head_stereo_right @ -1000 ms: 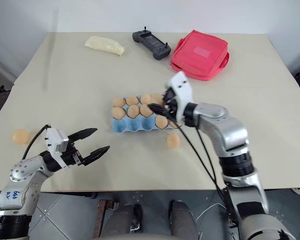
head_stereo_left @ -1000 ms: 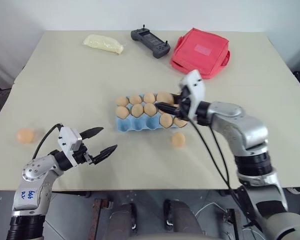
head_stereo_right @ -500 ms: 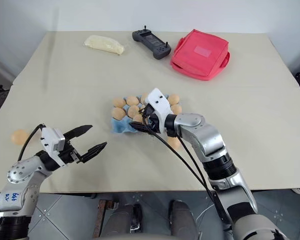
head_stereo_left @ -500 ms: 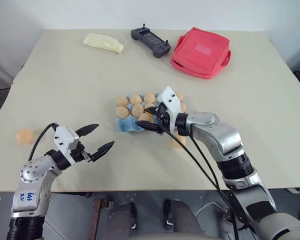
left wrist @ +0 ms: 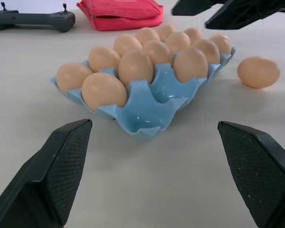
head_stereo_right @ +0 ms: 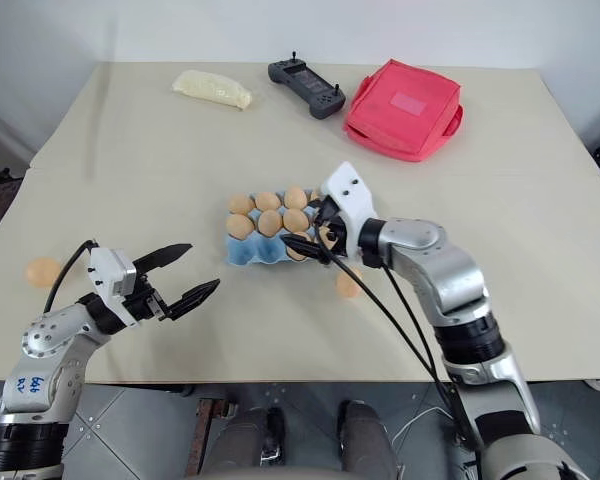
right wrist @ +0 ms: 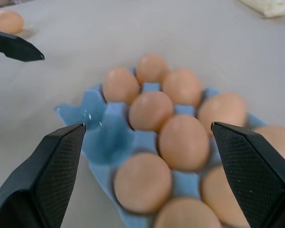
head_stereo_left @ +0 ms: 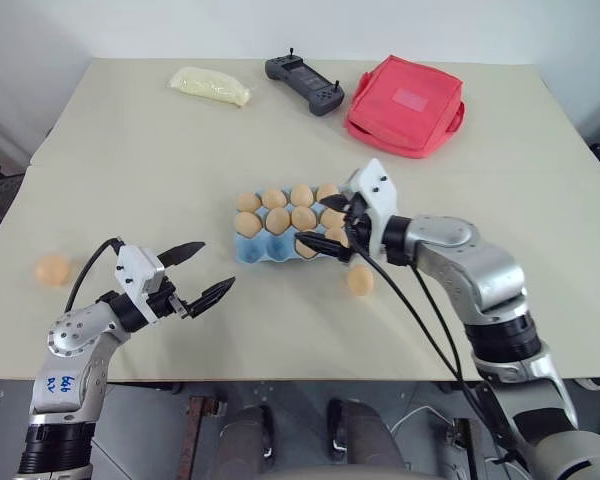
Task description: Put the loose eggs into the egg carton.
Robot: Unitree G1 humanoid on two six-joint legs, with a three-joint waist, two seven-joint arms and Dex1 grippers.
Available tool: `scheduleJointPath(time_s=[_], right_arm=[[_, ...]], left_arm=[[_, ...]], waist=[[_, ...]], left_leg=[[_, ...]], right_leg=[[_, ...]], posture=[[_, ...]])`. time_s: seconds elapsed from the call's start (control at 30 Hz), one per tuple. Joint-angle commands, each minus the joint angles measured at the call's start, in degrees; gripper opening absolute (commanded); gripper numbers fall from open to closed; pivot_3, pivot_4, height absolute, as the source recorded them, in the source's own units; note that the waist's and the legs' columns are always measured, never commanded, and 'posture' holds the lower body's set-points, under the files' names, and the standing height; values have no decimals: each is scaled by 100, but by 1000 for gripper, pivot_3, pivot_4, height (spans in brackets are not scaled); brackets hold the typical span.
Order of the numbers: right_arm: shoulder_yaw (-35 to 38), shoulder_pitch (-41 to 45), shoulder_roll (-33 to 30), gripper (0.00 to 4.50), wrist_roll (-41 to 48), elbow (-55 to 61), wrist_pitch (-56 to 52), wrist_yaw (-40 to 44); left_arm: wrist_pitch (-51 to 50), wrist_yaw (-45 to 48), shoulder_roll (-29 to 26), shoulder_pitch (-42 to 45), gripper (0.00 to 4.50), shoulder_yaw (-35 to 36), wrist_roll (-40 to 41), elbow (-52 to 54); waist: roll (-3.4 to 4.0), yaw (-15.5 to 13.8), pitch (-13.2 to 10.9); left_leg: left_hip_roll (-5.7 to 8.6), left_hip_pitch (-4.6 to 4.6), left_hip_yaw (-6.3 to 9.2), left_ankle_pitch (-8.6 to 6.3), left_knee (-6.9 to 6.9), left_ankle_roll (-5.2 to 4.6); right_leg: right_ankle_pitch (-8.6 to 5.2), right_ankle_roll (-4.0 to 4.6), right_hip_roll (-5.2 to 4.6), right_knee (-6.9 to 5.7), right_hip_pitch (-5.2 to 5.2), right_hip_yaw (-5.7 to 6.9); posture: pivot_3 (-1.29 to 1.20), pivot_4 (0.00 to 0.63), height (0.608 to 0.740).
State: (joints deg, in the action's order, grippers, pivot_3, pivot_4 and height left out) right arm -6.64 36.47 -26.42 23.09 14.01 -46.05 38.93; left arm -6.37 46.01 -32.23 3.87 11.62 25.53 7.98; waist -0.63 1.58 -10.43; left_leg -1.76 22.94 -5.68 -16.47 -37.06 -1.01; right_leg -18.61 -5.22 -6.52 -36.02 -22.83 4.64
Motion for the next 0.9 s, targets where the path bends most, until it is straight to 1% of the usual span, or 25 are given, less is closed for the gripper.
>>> scheduleJointPath(time_s=[0.03, 0.1, 0.17, 0.23, 0.3, 0.37, 0.5, 0.6, 0.63, 0.67, 0.8, 0.9], right_arm=[[681, -535, -758, 4424, 385, 821, -215, 389], [970, -1001, -1235, 4424, 502, 1050, -306, 574], [1314, -1692, -1919, 4424, 529, 1245, -335, 927], [1645, -2213, -2356, 4424, 627, 1375, -355, 1155], [1945, -2687, -2653, 4424, 708, 1449, -357, 1327], [2058, -2985, -2808, 4424, 745, 1483, -313, 1427], [1968, -3110, -2767, 4424, 792, 1527, -251, 1374], [1598, -2803, -2432, 4424, 937, 1628, -373, 1151], [1482, -2707, -2332, 4424, 961, 1636, -414, 1083], [1417, -2646, -2280, 4424, 967, 1627, -441, 1045], [780, -2086, -1659, 4424, 802, 1272, -421, 673], [509, -1907, -1456, 4424, 693, 1059, -371, 578]], left_arm=[[12, 122, -20, 56, 4500, -18, 32, -58], [5, 174, -29, 71, 4500, -30, 41, -113], [4, 198, -40, 104, 4500, -24, 40, -176], [-37, 205, -46, 118, 4500, -20, 58, -185], [-88, 226, -49, 124, 4500, -35, 66, -181], [-97, 243, -40, 146, 4500, -59, 44, -204], [-91, 251, -5, 249, 4500, -105, 6, -263], [-67, 273, -4, 286, 4500, -112, 3, -284], [-63, 277, -5, 294, 4500, -115, 2, -291], [-61, 277, -6, 305, 4500, -120, 0, -302], [-89, 219, -5, 226, 4500, -112, 11, -161], [-117, 172, -14, 125, 4500, -71, 30, -41]], waist=[[0, -16, 0], [0, -21, 0], [0, -26, 0], [-1, -43, 0], [-2, -26, -1], [-2, -8, -1], [-7, -6, -5], [-10, -2, -6], [-10, -1, -6], [-10, -10, -6], [-10, -2, -6], [-10, -12, -6]], left_leg=[[0, 4, 1, -1, 0, -1], [3, 6, 5, -6, -2, -9], [6, 11, 4, -9, -4, -15], [8, 15, 2, -12, -5, -20], [8, 15, -8, -12, -10, -22], [5, 8, -14, -18, -12, -41], [3, -14, -22, -6, -16, -52], [0, -28, -22, 14, -13, -44], [-2, -31, -23, 7, -10, -18], [-3, -34, -23, 11, -8, -14], [-6, -33, -22, 18, -5, -7], [-5, -26, -22, 18, 1, -5]], right_leg=[[2, -3, 0, 1, 0, 1], [10, -17, 0, 3, 3, 4], [12, -22, 0, 10, 4, 4], [14, -25, -1, 17, 6, 6], [15, -27, -1, 23, 7, 4], [15, -27, -1, 30, 14, 5], [21, -13, -1, 36, 22, -3], [40, 5, -2, 35, 30, -7], [48, 13, -2, 35, 30, -10], [52, 17, -2, 35, 29, -11], [56, 23, -3, 35, 24, -15], [55, 23, -6, 39, 16, -16]], posture=[[0, 150, 740], [0, 150, 740], [0, 150, 740], [0, 150, 740], [0, 150, 740], [0, 150, 740], [0, 150, 740], [0, 150, 740], [0, 150, 740], [0, 150, 740], [0, 150, 740], [0, 150, 740]])
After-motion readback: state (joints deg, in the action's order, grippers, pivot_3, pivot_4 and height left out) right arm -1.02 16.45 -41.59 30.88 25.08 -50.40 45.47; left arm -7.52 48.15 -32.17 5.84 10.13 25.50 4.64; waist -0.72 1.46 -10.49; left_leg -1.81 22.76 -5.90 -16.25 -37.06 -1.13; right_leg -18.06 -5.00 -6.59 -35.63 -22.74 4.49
